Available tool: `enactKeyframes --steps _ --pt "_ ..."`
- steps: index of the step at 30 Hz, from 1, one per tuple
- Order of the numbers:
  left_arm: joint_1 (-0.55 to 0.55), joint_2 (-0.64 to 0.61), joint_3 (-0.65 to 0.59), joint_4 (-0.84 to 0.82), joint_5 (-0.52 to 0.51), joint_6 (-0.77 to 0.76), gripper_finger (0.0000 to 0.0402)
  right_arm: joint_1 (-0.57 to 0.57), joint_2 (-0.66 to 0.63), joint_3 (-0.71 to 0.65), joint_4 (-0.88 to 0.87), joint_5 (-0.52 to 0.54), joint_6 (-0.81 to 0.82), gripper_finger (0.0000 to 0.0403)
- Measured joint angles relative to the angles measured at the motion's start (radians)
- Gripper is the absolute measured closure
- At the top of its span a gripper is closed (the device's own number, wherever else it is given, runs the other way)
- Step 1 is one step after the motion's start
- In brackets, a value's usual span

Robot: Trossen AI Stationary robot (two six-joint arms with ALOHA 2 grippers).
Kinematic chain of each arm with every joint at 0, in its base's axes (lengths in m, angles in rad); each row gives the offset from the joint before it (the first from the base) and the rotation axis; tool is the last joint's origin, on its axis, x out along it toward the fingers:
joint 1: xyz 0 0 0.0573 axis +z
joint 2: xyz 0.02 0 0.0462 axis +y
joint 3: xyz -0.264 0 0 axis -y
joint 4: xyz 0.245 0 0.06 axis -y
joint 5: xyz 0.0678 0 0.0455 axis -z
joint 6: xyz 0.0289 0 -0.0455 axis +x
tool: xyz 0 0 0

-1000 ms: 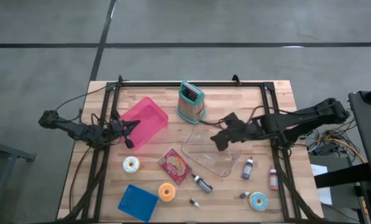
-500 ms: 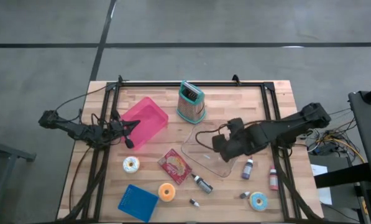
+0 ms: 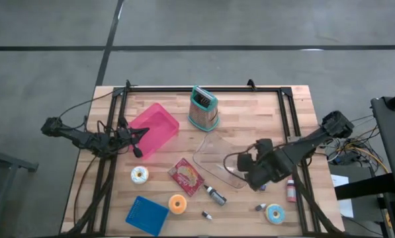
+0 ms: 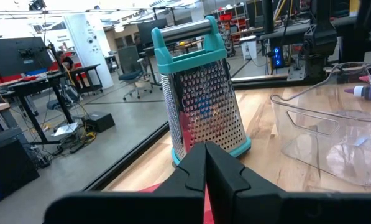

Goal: Pick & Place Food Item
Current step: Put the large violet food coloring bottle into the transparent bin

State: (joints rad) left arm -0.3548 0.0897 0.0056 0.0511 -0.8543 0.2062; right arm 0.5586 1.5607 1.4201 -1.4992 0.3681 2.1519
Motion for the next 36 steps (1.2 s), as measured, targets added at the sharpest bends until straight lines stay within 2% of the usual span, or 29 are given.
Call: enactKeyframes --steps 5,10,21,36 --pt "0.000 0.000 0.000 0.000 0.000 0.000 0.0396 0.076 0.000 -0.053 -0.015 -0.041 0.215 0.0122" --pt "0.000 0.000 0.000 0.000 0.000 0.000 0.0396 0.121 0.000 -0.123 -0.011 -0.093 0.338 0.0122" --pt "0.000 0.000 0.000 0.000 0.000 0.000 0.0396 0.165 0.000 -0.313 0.165 -0.166 0.380 0.0122" --pt "0.000 0.000 0.000 0.000 0.000 0.000 0.0396 0.175 0.003 -0.535 0.435 -0.161 0.389 0.0122"
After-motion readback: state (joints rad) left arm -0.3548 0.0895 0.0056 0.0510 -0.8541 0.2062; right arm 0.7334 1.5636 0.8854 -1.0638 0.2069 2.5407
